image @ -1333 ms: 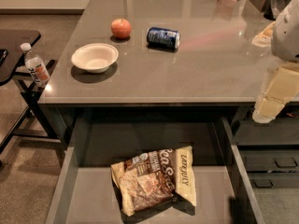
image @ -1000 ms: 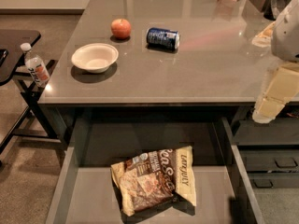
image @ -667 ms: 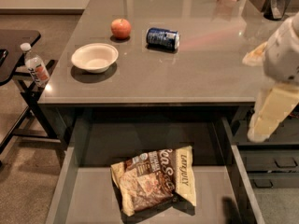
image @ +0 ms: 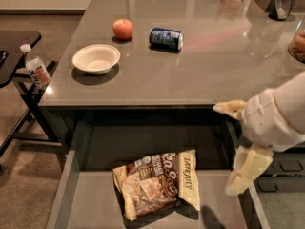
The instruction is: Pick brown chip bag from top drawer and place on counter
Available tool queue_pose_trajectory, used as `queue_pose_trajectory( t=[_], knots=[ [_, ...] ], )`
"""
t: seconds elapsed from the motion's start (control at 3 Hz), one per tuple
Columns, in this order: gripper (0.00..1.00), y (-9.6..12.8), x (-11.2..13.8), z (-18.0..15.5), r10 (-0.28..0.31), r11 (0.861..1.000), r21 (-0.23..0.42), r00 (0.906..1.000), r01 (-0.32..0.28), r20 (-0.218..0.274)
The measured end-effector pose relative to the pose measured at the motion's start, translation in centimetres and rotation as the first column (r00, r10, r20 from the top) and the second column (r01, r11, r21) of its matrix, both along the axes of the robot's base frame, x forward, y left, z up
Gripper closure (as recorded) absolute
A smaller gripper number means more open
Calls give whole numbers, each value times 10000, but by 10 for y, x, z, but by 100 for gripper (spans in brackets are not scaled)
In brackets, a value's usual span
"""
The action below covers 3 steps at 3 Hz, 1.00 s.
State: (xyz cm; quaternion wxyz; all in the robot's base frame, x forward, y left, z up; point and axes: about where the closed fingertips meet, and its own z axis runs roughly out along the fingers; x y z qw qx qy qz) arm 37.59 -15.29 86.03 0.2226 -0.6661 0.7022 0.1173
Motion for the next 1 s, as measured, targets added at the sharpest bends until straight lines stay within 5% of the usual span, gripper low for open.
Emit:
queue_pose_trajectory(
  t=[0.33, 1.0],
  knots=[
    [0, 12, -3, 0, 580, 9970, 481, 9974, -601, 437],
    [0, 23, -6, -47, 463, 9919, 1199, 9980, -408, -437]
  ],
)
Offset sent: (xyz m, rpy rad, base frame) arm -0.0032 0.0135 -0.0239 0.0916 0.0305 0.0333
